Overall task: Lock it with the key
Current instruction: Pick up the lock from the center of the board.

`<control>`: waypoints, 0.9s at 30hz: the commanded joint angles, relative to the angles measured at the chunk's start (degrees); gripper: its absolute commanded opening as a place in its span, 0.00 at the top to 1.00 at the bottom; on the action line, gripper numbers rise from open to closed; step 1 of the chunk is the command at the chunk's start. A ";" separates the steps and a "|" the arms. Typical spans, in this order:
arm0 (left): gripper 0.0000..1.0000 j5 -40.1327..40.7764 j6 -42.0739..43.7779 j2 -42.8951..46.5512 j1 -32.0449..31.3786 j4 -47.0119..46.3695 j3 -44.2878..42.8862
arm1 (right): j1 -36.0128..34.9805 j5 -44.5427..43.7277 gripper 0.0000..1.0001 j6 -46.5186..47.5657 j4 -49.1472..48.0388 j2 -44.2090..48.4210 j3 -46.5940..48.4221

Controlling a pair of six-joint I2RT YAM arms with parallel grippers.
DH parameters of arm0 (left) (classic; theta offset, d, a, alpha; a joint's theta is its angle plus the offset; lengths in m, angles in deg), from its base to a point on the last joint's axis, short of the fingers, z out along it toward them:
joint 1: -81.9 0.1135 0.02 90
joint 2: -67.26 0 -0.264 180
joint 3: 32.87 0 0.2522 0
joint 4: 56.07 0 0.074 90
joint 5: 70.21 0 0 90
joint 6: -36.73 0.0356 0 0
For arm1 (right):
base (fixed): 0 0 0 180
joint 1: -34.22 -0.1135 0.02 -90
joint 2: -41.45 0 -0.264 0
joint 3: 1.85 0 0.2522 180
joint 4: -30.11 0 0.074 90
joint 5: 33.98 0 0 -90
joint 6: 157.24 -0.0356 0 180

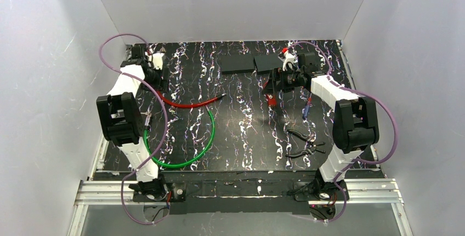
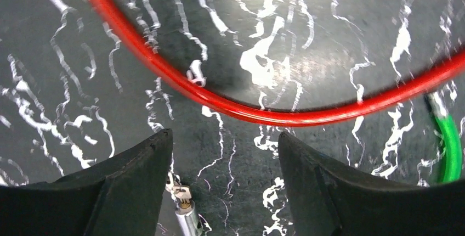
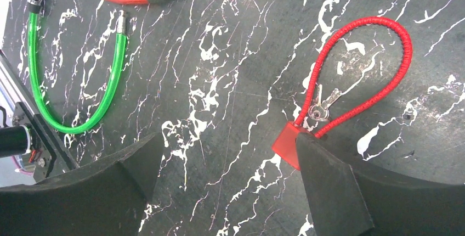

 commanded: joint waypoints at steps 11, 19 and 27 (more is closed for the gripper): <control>0.31 -20.17 50.66 0.28 -5.07 20.09 -5.22 | 0.33 1.62 0.02 1.58 -0.64 -0.30 0.60; 0.40 -13.72 55.93 -1.81 -13.94 17.80 -1.34 | 0.38 1.95 0.02 2.05 -0.19 0.06 0.19; 0.43 -12.13 56.38 -4.59 -16.41 14.86 -0.60 | 0.41 3.07 0.02 2.39 0.22 -0.27 0.07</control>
